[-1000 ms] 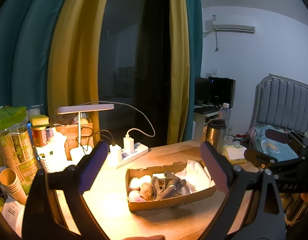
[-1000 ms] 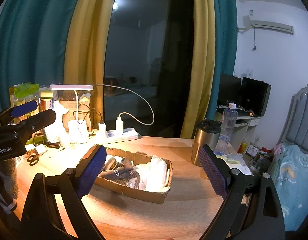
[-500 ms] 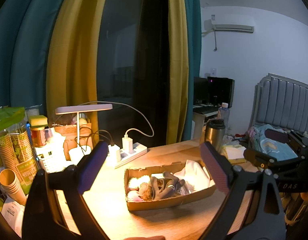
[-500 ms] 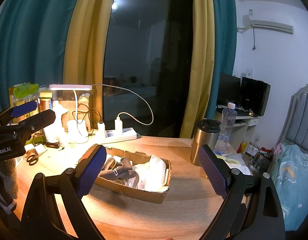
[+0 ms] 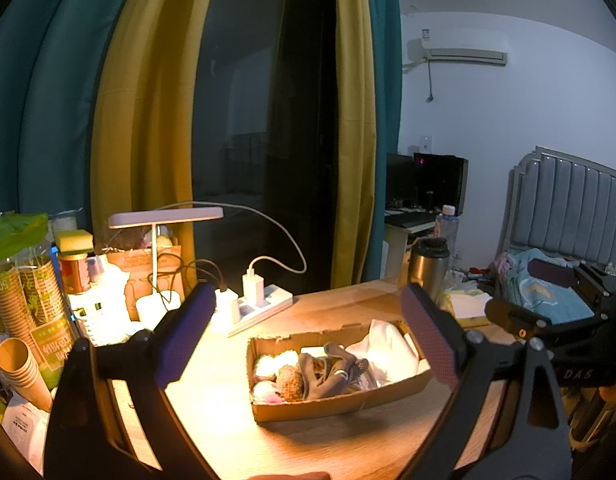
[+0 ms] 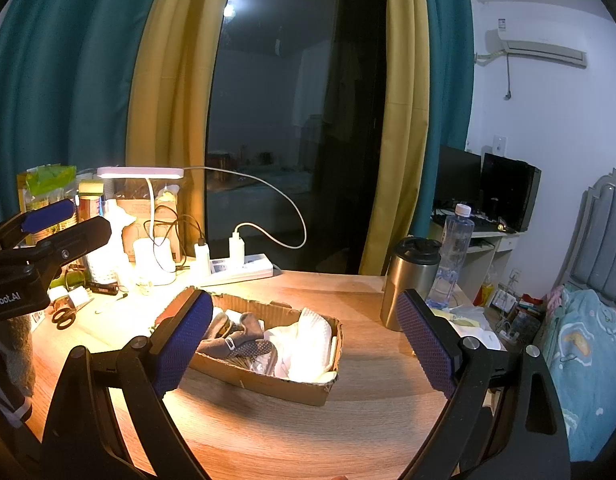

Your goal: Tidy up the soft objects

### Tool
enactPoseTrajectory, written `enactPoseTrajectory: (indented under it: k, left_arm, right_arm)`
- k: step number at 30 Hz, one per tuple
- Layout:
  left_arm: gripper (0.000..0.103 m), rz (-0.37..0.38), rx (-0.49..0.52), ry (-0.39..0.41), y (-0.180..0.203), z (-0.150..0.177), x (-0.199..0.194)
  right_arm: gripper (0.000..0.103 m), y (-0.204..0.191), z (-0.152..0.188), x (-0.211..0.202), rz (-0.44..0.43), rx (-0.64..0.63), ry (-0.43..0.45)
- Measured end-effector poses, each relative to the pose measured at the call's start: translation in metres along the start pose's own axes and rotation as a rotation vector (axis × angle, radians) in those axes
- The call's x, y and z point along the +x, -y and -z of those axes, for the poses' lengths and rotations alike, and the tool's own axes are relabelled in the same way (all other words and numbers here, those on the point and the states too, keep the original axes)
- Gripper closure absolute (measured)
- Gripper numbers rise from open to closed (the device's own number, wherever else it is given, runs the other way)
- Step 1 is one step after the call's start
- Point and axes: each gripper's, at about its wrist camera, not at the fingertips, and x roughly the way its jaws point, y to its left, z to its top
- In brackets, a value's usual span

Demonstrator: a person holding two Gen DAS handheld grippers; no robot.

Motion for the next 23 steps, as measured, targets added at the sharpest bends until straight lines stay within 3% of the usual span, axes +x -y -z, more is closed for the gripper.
enactPoseTrajectory:
  k: [23]
  left_arm:
    - [0.008, 0.009, 0.002, -0.001, 0.0053, -0.0012, -0.0003]
  right_arm:
    - [0.008, 0.0005, -0.0001, 0.0002, 0.0, -0.002, -0.003]
